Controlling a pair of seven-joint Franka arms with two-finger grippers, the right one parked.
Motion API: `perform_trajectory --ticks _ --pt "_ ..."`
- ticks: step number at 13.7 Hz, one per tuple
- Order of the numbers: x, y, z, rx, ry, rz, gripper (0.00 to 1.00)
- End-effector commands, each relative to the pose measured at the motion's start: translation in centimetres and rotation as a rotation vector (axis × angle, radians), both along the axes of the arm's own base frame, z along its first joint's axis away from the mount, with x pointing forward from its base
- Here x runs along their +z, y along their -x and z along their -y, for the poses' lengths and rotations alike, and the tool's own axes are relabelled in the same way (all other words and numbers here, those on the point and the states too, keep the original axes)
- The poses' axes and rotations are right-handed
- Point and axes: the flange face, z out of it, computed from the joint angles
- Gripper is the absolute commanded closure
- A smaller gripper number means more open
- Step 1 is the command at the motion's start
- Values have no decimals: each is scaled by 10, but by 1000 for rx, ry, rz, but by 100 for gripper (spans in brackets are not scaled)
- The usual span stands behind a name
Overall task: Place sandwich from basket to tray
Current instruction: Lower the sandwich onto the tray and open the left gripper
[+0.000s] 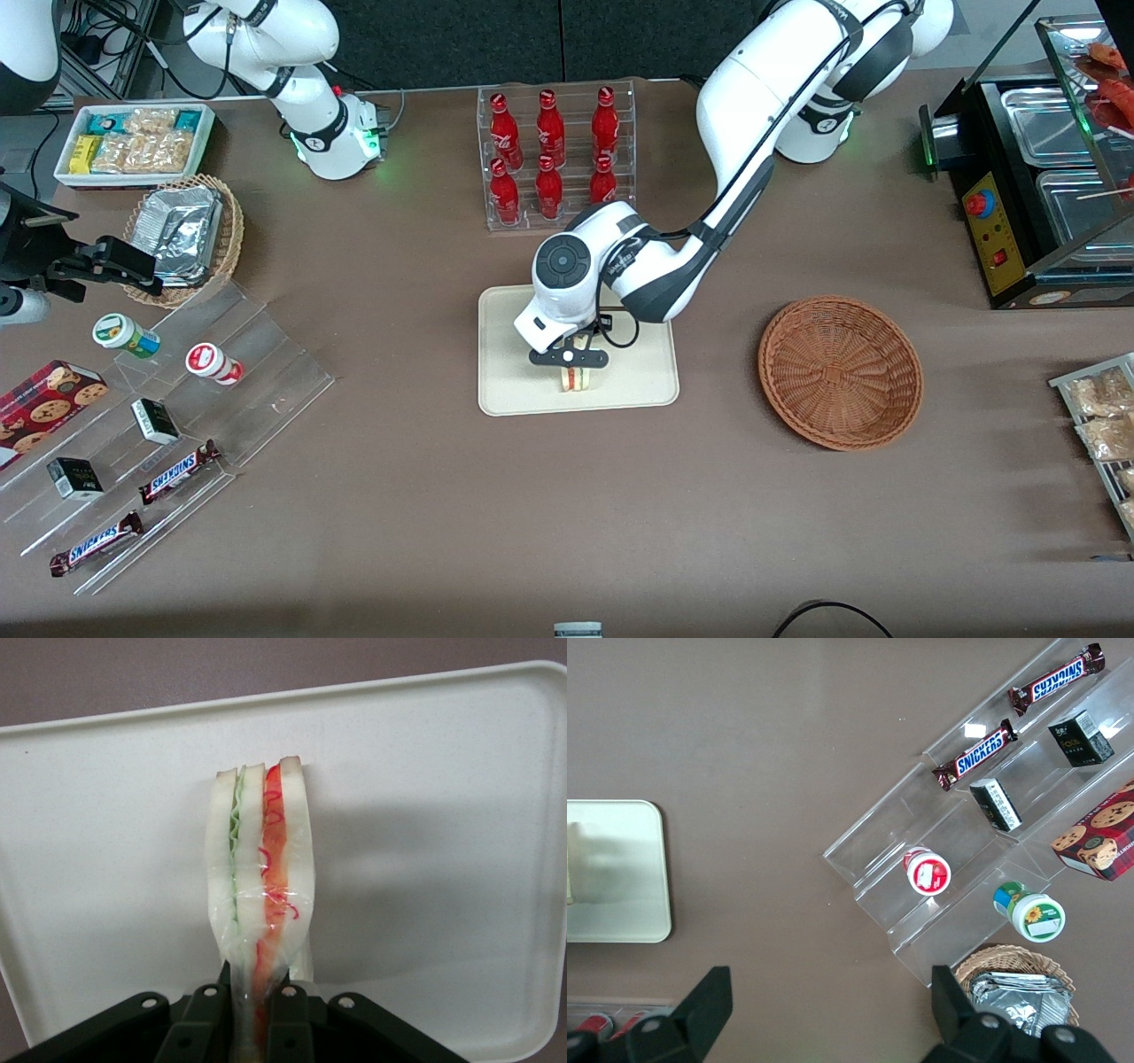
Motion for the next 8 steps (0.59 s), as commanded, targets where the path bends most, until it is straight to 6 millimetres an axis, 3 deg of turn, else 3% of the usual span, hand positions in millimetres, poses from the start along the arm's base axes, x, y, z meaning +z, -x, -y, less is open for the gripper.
perform_trajectory --ticks 1,2,3,4,5,8 --pt "-1 1 1 -12 2 13 100" --pt "-4 2 1 -12 3 12 87" --pt "-5 3 1 -8 6 15 57" --pt "-6 3 1 -12 7 17 19" --pt "-7 3 1 -11 9 17 0" --pt "-7 3 1 -1 6 17 0"
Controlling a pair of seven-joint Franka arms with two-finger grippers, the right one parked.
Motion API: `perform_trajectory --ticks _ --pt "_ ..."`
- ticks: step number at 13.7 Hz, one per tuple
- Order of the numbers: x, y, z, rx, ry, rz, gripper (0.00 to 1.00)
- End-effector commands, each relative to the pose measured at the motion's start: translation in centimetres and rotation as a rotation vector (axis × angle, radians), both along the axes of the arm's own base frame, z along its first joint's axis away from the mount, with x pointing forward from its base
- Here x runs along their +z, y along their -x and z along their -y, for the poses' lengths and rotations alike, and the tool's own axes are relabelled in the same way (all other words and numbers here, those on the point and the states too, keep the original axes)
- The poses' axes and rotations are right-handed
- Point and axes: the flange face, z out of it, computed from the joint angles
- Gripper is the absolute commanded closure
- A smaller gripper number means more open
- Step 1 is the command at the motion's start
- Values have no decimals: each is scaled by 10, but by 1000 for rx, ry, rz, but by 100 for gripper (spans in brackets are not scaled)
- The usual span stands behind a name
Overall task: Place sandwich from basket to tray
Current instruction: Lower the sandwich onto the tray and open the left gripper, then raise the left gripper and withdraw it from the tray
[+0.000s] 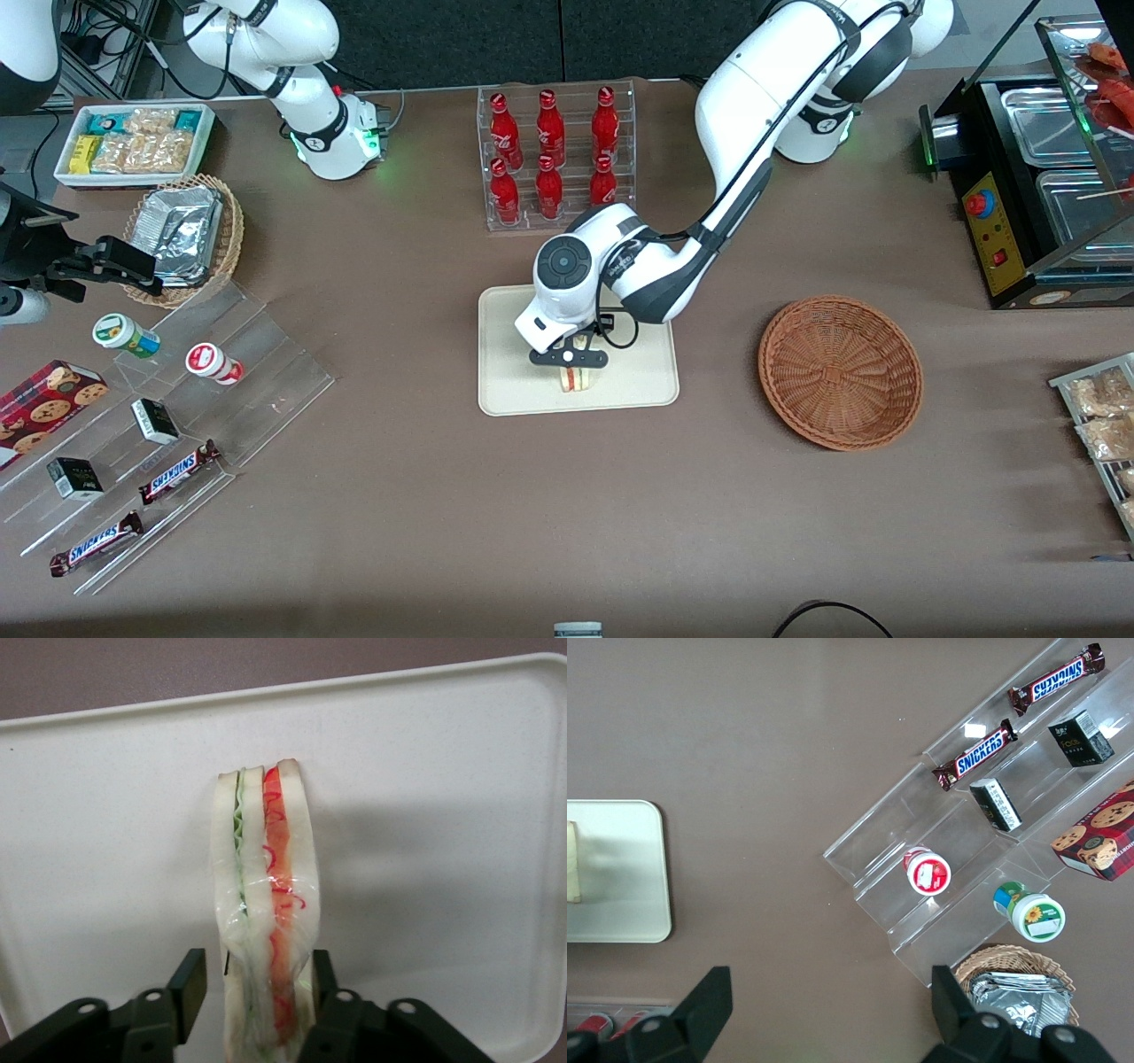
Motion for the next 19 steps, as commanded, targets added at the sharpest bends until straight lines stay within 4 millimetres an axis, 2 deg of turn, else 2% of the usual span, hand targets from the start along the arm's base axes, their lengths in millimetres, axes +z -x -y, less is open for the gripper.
perform_trajectory --ticks 1,3,6,7,9,10,11,13,17,19 --pt "1 2 2 5 -1 13 0" --pt "11 0 0 22 -1 19 0" --pt "49 -3 -1 132 10 58 0" --pt "65 -10 -10 150 0 63 0" --pt "93 -32 -48 188 -44 48 0" --pt "102 -50 -71 213 -45 50 0" --pt "108 -60 -85 215 -40 56 0" --pt "115 -86 -125 230 -44 49 0" --pt "153 -113 -210 173 -29 -51 0" --pt "192 -115 -264 131 4 -73 0"
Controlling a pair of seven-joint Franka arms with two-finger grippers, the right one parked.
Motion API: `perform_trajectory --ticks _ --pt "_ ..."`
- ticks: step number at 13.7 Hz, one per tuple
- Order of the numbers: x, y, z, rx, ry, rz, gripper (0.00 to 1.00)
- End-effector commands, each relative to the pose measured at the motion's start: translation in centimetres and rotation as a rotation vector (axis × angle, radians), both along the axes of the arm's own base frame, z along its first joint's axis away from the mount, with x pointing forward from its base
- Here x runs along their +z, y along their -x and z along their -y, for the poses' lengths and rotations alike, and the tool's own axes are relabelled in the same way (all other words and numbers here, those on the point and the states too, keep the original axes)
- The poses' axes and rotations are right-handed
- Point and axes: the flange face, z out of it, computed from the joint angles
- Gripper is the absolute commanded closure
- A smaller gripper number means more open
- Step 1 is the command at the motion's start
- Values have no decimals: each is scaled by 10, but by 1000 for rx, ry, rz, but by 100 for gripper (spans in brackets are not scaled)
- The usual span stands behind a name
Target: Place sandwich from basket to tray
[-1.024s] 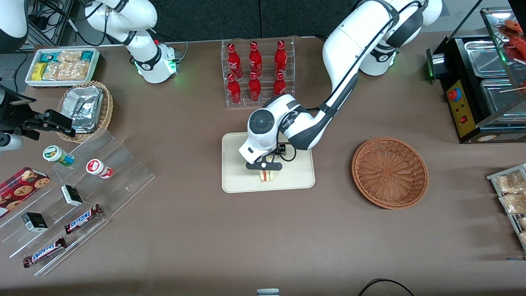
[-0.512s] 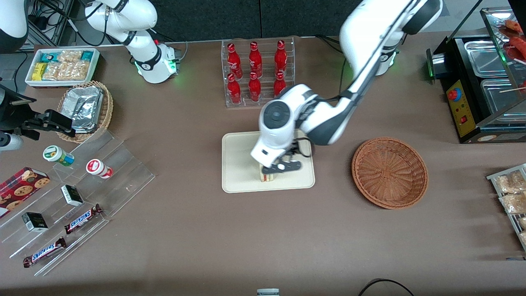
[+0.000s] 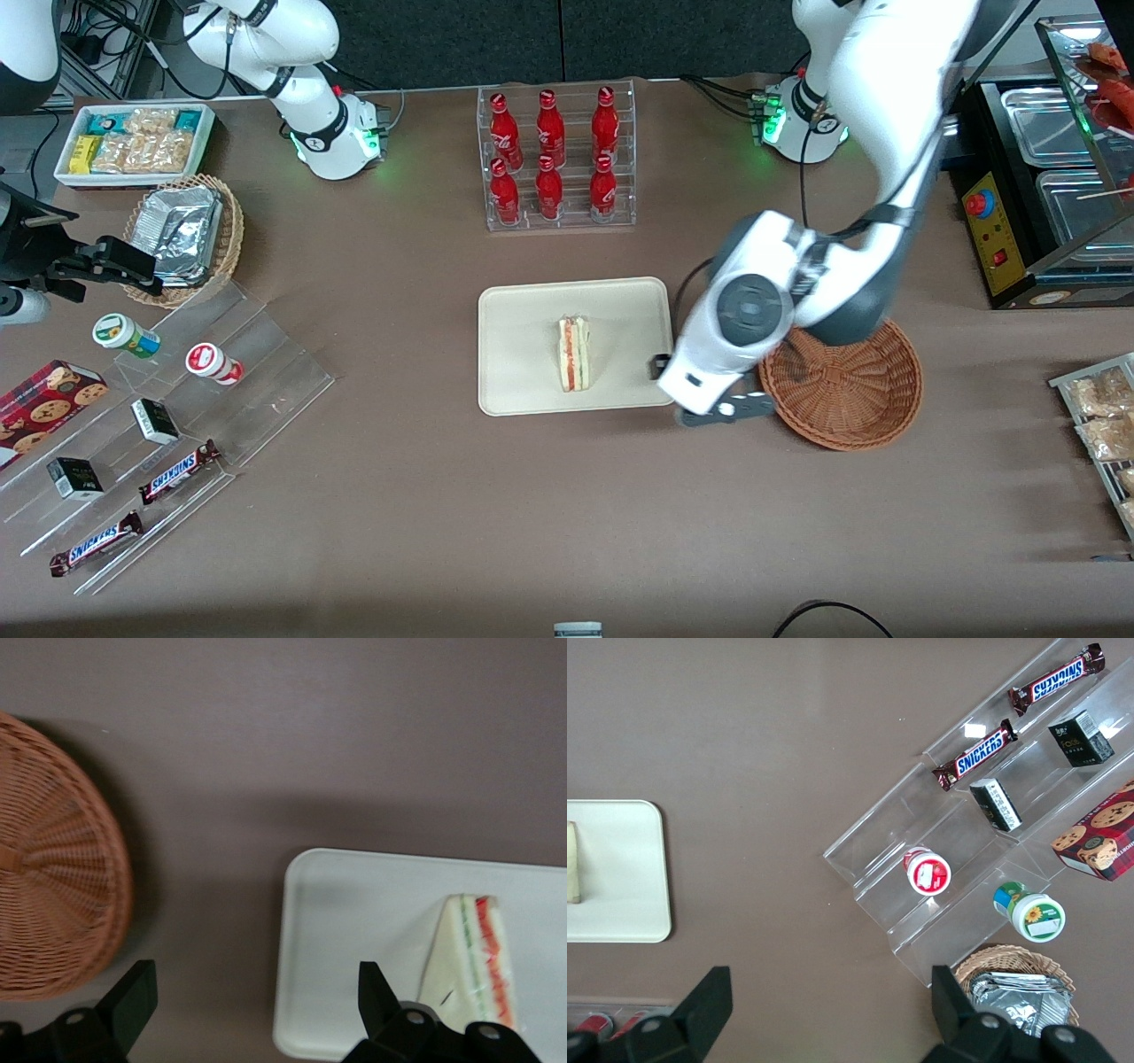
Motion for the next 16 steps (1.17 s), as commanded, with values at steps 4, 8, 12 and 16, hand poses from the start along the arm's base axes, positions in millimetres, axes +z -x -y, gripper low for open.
perform_trajectory --ticks 4,8,12,16 --pt "106 36 -109 -214 37 -79 0" --pt "155 56 -155 -341 24 -81 0" --pt "206 83 -214 -259 -7 -93 0" --pt "233 110 -238 -219 -13 -136 0"
